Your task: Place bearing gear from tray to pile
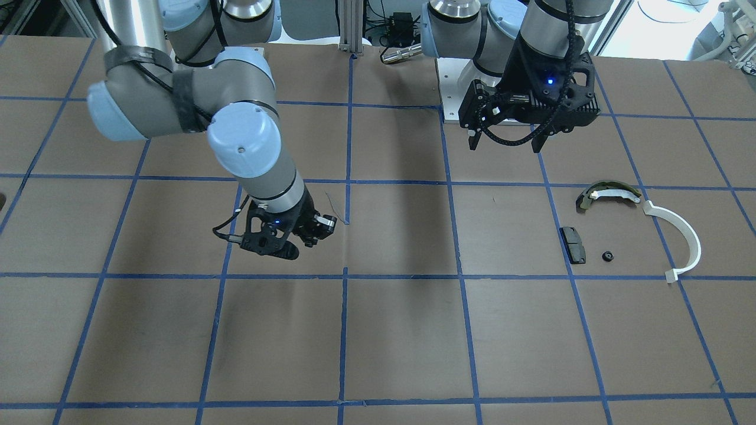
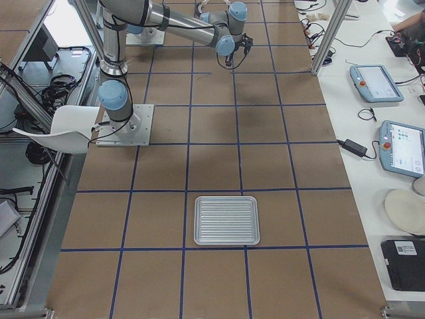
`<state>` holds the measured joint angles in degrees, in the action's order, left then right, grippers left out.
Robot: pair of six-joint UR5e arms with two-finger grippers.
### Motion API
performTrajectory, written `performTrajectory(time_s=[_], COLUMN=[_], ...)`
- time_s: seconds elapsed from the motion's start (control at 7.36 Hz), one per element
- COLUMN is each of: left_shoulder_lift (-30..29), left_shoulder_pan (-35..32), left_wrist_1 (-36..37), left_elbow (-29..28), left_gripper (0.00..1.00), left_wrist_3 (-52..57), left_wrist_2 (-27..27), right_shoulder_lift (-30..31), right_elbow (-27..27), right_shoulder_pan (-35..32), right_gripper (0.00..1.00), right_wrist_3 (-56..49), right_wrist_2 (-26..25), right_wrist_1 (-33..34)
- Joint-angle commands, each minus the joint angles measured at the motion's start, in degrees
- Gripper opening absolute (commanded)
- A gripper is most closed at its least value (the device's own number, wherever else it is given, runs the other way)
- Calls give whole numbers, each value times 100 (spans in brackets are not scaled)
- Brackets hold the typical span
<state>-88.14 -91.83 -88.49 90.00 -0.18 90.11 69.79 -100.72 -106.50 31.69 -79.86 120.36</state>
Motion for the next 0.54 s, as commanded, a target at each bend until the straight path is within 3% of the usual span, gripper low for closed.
performTrajectory(time_s=[0.0,0.27,0.41], left_shoulder_lift=[7,-2,7], left_shoulder_pan=[-1,-1,-1], left_wrist_1=[7,24,24], left_elbow=[61,80,88], left_gripper=[100,100,100], left_wrist_3=[0,-69,-70], left_wrist_2=[-2,-37,-20], right_shoulder_lift=[-281,-414,-405], right_elbow=[-159,-159,-159], right_shoulder_pan=[-493,-679,-680], right_gripper=[0,1,32], right_wrist_3=[398,522,523], right_wrist_2=[23,23,14], right_wrist_1=[461,524,550])
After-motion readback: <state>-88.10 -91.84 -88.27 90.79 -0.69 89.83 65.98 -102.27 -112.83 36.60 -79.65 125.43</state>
